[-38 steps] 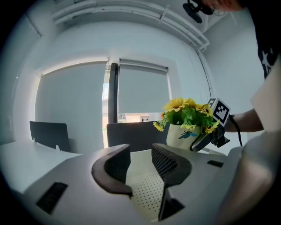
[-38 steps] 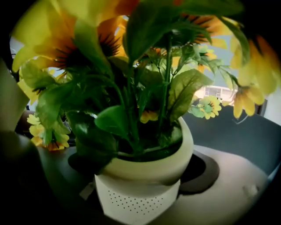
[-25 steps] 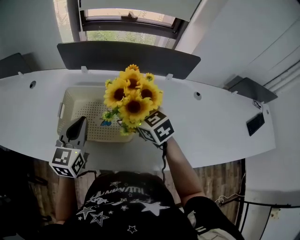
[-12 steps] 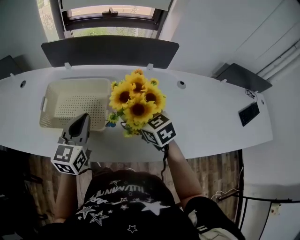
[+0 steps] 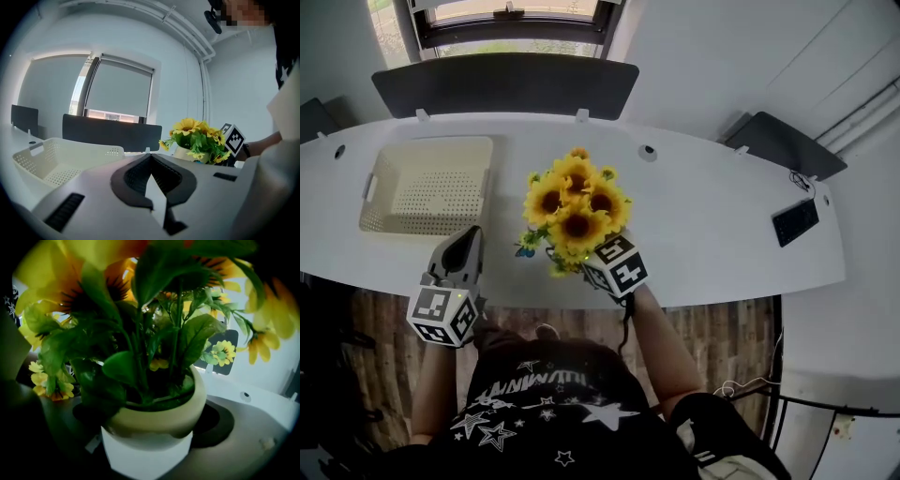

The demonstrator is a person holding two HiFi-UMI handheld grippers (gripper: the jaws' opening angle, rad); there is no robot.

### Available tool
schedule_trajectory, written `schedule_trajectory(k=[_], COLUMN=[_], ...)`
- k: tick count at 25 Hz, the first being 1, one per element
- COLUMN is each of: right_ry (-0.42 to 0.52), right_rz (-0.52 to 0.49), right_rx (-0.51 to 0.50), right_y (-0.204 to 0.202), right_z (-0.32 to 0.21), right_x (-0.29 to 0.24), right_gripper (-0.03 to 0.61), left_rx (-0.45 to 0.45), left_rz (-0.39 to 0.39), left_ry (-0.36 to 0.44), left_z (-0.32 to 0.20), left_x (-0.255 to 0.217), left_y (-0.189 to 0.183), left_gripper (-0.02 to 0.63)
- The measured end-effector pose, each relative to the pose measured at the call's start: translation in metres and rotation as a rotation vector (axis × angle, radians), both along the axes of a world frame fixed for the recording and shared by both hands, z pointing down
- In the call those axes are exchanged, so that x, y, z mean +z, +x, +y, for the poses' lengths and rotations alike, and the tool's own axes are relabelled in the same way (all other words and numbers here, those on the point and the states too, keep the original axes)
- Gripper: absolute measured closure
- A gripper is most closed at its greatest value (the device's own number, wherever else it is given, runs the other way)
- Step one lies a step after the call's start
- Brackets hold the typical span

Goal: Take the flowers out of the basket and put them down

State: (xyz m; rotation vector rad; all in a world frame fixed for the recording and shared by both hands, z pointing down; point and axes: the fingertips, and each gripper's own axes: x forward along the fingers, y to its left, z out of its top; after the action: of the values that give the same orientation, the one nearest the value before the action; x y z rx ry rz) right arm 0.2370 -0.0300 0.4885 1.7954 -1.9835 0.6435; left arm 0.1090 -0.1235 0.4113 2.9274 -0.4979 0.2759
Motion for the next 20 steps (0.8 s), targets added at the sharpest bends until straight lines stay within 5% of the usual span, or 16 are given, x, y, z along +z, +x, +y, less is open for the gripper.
schedule_trajectory(k=[20], right_ry=[-0.088], right_rz=[-0.036], right_rx=[0.077], right_y=[0.022], right_z=[0.054], right_x=[0.092], right_gripper=[0.057], left_rx=[0.032], left_rz=[-0.127], left_ry=[-0.075], left_z=[0.049], left_x=[0.075], left_y=[0.028], left_gripper=[0.604])
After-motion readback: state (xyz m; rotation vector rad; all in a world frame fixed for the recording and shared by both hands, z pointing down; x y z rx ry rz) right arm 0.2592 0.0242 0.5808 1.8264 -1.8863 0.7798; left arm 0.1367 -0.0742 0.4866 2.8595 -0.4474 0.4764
